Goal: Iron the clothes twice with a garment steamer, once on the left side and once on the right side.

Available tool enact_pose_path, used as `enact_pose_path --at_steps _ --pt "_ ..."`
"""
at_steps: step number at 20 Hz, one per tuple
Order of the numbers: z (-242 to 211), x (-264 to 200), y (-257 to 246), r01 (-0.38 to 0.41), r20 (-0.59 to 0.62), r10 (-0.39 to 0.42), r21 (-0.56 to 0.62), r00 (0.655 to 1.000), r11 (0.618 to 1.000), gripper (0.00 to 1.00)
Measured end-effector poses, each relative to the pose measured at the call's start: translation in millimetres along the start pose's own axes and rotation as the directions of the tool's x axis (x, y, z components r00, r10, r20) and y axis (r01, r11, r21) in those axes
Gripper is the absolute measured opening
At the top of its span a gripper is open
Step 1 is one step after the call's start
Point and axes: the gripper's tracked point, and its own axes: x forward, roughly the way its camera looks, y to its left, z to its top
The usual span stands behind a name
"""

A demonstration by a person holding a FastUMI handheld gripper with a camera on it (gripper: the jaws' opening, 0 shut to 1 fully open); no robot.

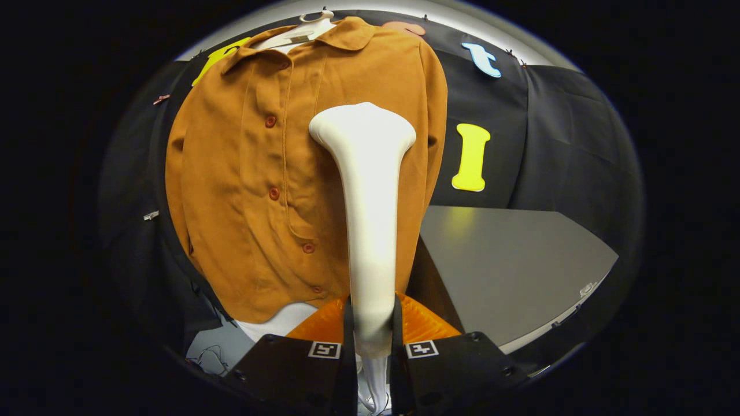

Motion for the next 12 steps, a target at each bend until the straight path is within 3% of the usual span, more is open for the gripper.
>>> enact_pose_path --at_steps 12 --pt "-68.6 -8.6 11.5 0.015 -0.150 -0.011 0.022 0.989 1.000 0.26"
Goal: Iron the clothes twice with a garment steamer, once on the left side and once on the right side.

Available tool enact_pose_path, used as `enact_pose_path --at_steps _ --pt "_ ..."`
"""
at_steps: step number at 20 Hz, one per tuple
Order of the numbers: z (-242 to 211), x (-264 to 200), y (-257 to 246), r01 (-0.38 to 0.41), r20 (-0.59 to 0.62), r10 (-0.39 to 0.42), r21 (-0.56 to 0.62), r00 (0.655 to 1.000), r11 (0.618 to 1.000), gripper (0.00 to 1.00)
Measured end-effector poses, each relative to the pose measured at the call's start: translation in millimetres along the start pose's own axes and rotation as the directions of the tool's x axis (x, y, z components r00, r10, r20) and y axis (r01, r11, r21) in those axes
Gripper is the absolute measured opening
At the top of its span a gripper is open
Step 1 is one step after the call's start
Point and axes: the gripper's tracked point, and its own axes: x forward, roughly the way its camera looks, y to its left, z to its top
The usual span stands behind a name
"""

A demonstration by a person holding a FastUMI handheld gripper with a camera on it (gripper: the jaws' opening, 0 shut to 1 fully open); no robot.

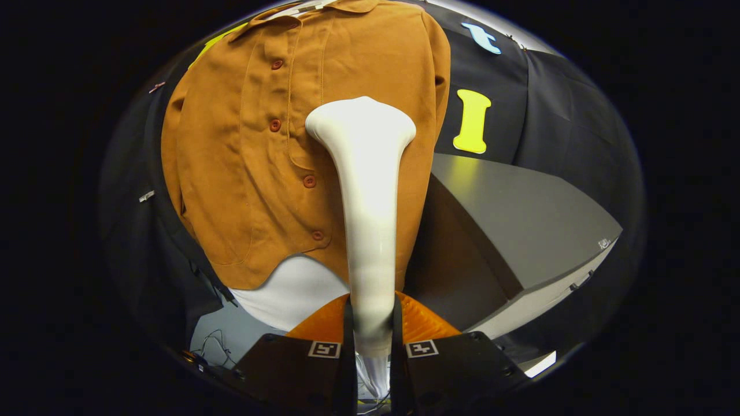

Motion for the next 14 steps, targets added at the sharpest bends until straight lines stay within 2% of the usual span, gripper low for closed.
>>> enact_pose_path --at_steps 8,14 --pt "27.7 -61.9 -3.4 0.002 0.139 -0.004 0.017 0.990 1.000 0.26" --pt "79.1 -128.3 -4.0 0.037 0.293 -0.043 0.029 0.955 0.999 0.26"
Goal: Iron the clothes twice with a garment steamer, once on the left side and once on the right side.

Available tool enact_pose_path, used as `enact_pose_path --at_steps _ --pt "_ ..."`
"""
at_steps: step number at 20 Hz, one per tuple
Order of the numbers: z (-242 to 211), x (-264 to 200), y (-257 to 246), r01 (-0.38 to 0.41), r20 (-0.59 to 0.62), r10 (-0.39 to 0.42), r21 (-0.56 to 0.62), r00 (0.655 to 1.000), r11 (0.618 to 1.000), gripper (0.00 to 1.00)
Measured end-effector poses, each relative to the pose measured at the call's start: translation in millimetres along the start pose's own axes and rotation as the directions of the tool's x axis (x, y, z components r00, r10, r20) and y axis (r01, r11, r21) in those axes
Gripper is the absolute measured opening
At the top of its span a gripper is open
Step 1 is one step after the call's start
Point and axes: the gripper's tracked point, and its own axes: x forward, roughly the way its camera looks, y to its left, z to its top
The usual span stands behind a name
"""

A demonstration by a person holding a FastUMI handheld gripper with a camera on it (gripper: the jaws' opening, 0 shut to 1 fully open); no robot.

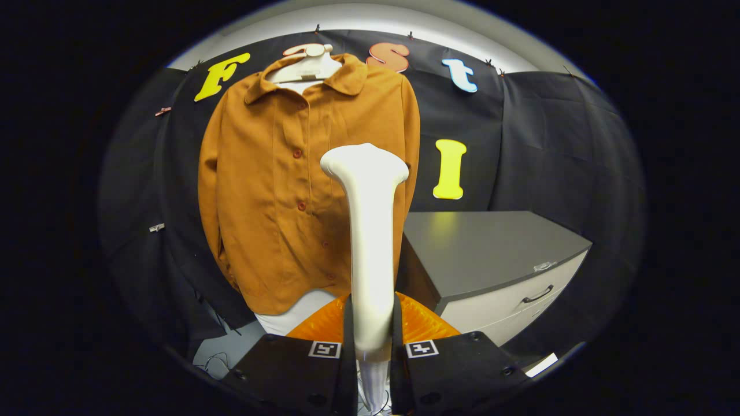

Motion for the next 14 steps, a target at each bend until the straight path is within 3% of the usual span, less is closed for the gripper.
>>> enact_pose_path --at_steps 8,14 --pt "107.4 -59.4 61.4 -0.005 0.248 0.019 -0.057 0.969 0.998 0.26" --pt "140.3 -51.3 125.7 -0.025 0.333 0.064 -0.122 0.941 0.992 0.25"
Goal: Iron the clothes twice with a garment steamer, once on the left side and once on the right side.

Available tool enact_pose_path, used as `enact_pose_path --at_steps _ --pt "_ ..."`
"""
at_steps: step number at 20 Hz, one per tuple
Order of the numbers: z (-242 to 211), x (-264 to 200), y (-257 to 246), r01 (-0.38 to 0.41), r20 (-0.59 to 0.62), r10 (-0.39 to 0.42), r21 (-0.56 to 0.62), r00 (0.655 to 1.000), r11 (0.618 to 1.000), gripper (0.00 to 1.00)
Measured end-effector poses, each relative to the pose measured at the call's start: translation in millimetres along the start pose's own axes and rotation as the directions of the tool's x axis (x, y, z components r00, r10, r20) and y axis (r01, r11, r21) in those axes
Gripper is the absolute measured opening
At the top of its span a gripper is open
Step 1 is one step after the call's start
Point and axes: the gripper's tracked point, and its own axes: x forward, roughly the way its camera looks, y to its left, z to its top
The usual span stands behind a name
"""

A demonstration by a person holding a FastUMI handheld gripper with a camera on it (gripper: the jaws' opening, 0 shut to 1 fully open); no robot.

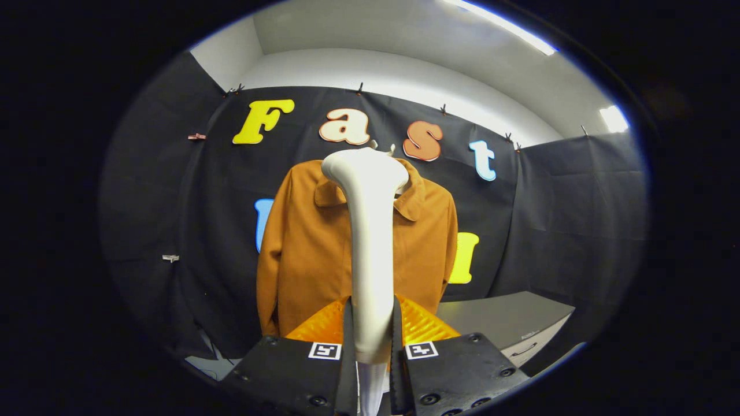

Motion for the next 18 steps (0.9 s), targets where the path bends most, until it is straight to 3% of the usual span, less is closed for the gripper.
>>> enact_pose_path --at_steps 7,18 --pt "-17.1 42.0 50.5 -0.022 0.009 0.023 -0.089 1.000 0.996 0.26" --pt "-56.4 101.0 64.8 0.025 0.011 -0.024 -0.138 1.000 0.990 0.26"
